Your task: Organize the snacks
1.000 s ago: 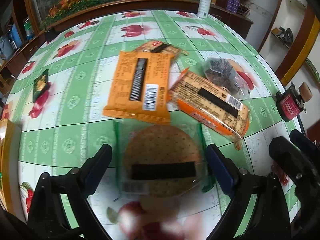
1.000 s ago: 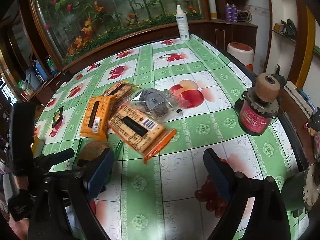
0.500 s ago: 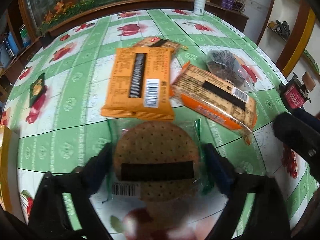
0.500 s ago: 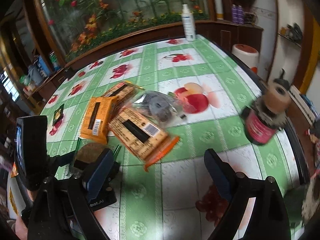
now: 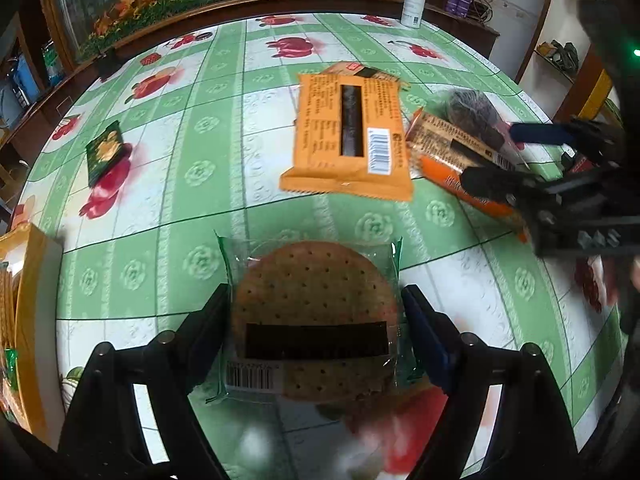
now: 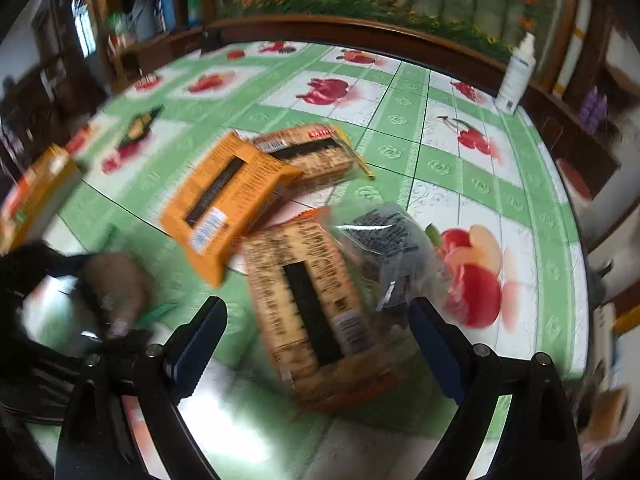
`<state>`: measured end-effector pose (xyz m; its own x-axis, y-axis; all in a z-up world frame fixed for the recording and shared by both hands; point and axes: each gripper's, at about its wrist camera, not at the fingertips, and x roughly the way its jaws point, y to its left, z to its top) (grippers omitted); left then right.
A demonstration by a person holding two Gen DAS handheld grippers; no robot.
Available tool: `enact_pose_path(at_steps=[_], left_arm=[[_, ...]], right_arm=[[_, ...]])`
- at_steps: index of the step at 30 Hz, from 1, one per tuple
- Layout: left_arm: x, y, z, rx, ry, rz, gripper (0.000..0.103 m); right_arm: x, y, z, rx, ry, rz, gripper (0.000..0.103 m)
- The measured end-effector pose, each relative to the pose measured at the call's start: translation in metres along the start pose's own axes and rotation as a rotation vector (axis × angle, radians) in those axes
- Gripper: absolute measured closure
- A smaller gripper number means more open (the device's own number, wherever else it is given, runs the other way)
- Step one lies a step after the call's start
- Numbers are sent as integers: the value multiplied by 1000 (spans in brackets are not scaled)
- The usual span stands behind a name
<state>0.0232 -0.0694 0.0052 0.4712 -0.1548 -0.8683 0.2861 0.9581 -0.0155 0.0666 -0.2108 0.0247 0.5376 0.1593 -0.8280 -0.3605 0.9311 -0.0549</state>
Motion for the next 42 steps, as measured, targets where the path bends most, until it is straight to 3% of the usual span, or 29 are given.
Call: enact_pose_path(at_steps=[6, 8, 9, 10, 11, 21, 28, 42], left_arm=[[-1, 5, -1, -7, -3, 2, 19], [-1, 5, -2, -6, -5, 3, 19], [-2, 6, -3, -6, -6, 3, 19], [-3, 6, -4, -4, -7, 1, 19], [-4, 7, -5, -1, -8, -1, 19], [-25, 11, -24, 21, -62, 21, 25], [-30, 18, -37, 10, -59, 14, 25], [-55, 43, -50, -41, -86, -13, 26]], right_arm=[[11, 4, 0, -5, 34, 56, 11], [17, 9, -4, 16, 66, 86, 20], [13, 16, -9, 7, 36, 60, 28], [9, 17, -11, 17, 24, 66, 41], [3, 19, -14, 36, 10, 73, 48], [-36, 54, -50, 109, -72, 62, 49], [-53, 71, -54, 103, -109, 27, 49], [-83, 89, -59, 134, -184, 69, 49]])
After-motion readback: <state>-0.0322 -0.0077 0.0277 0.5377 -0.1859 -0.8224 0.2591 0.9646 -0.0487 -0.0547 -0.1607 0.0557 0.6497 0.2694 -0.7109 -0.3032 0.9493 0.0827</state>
